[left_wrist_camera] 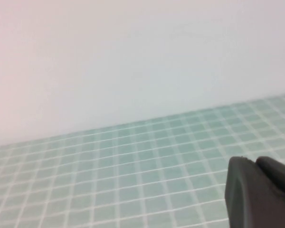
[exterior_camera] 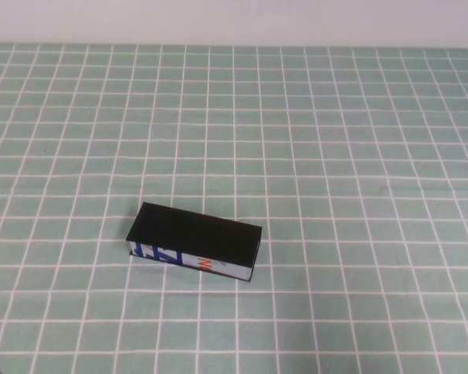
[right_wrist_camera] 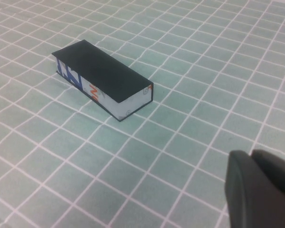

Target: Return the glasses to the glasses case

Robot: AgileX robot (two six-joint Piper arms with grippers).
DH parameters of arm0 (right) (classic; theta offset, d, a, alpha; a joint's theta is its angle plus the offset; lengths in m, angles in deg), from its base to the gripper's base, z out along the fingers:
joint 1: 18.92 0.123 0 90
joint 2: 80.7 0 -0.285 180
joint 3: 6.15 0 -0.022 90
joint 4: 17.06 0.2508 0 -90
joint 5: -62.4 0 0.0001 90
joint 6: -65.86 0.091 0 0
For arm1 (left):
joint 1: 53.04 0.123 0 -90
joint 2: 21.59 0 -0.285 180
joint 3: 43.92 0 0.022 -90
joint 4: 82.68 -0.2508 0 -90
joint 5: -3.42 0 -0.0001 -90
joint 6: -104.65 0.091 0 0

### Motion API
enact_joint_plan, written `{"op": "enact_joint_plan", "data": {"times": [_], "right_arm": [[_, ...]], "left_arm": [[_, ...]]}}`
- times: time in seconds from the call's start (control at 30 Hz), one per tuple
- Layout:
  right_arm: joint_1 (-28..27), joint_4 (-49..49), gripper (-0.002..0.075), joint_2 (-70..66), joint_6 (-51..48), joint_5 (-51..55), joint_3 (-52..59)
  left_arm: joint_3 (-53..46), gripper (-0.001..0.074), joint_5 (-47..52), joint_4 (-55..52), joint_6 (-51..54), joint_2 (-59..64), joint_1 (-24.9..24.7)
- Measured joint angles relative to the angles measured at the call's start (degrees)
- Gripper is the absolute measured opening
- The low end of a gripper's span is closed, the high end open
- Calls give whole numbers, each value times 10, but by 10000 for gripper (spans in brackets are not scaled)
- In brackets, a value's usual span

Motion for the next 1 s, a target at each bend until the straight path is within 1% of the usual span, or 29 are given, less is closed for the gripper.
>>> {"op": "enact_joint_plan", "data": {"times": [0.1,0.17,0.3,0.47,0.6,1.0], "right_arm": [[0,0,-11,0,0,0,0],[0,0,-11,0,0,1,0],[0,1,-11,0,0,1,0],[0,1,-11,0,0,1,0],[0,1,-11,0,0,1,0],[0,2,-11,0,0,1,0]], "left_arm": [[-74,-1,-26,-96,-111,-64,-1],[-117,-1,-30,-122,-142,-97,-1],[-197,-1,-33,-139,-162,-148,-1],[-275,-1,-25,-124,-168,-177,-1],[-288,-1,6,-95,-169,-177,-1],[-288,-1,10,-81,-171,-179,-4]]}}
